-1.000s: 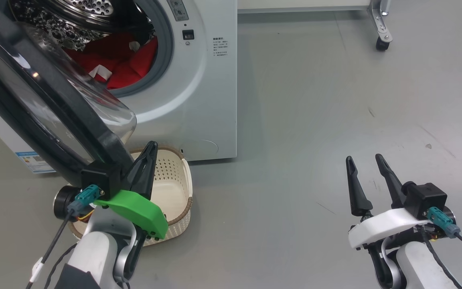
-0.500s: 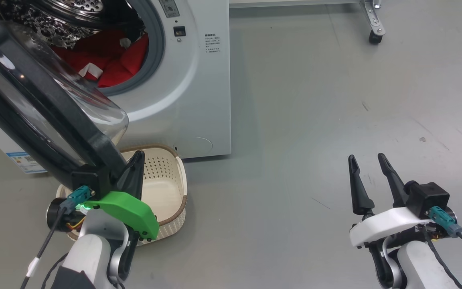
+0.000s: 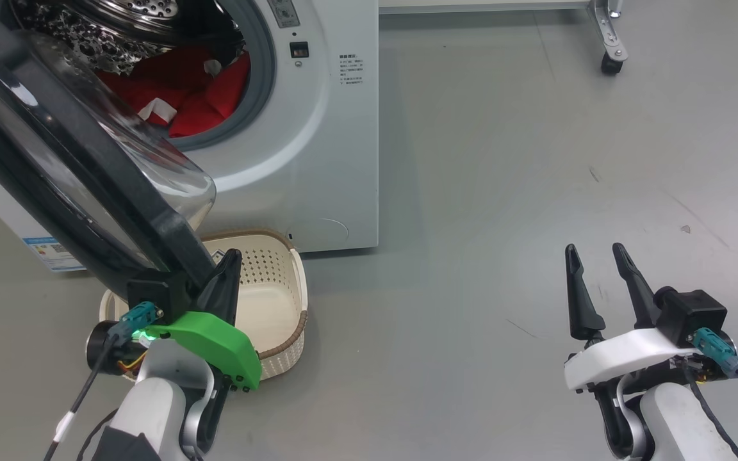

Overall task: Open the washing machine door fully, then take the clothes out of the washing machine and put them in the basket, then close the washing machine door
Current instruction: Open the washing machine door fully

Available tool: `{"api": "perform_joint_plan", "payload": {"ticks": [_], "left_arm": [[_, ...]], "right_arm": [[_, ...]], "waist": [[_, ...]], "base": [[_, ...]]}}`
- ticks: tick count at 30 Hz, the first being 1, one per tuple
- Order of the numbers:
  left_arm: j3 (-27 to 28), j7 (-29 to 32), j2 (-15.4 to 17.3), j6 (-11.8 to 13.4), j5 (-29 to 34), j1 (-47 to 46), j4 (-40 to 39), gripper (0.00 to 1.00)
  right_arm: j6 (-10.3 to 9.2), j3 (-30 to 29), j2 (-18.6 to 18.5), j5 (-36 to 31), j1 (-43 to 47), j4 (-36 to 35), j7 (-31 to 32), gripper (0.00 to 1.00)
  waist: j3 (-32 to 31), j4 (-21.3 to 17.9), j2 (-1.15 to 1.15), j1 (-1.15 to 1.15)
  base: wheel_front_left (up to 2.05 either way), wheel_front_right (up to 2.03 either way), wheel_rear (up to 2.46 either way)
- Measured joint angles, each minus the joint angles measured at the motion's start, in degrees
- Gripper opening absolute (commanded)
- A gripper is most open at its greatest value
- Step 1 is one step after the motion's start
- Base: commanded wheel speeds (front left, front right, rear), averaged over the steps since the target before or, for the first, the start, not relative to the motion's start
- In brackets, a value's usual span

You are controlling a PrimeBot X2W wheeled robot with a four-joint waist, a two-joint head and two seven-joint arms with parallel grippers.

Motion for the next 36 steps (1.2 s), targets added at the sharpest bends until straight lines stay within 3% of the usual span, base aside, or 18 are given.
{"api": "perform_joint_plan", "payload": {"ticks": [17, 36], "left_arm": [[-2.18, -1.56, -0.74, 0.07, -2.49, -0.07, 2.11, 0.0], [-3.88, -2.64, -0.7, 1.49, -3.78, -0.07, 3.86, 0.0]], "right_arm": [[0.74, -0.97, 0.04, -0.91, 1.75, 0.09, 0.0, 1.0], [1.49, -1.29, 0.65, -1.66, 2.47, 0.46, 0.0, 1.0]], "waist": [[-1.24, 5.44, 0.0, 0.0], [-1.68, 16.16, 0.0, 0.0]], "base": [[0.0, 0.0, 0.0], [0.0, 0.0, 0.0]]}}
